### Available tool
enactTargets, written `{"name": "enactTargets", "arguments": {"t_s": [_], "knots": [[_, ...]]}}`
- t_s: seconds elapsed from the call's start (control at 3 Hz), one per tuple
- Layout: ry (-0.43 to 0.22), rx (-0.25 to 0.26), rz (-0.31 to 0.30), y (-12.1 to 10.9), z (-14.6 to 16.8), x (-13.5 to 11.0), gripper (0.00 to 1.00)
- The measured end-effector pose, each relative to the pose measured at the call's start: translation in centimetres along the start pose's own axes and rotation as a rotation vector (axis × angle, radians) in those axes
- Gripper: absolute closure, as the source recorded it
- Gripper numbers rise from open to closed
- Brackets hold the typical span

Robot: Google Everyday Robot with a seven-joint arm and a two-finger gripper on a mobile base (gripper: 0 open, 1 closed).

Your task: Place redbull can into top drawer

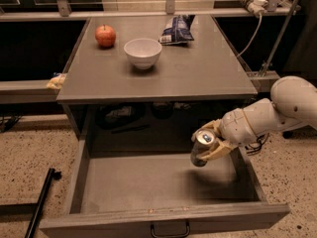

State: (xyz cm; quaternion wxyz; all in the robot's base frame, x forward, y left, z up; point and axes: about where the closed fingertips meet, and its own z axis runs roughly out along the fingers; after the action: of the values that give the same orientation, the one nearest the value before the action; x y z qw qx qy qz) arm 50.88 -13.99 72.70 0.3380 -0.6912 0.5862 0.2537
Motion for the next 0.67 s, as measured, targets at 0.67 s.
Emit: {"name": "enactTargets", "arguments": {"t_s": [0.67], "knots": [[0.025,-0.018,-0.006,0.6,2.6,3.9,1.0]]}}
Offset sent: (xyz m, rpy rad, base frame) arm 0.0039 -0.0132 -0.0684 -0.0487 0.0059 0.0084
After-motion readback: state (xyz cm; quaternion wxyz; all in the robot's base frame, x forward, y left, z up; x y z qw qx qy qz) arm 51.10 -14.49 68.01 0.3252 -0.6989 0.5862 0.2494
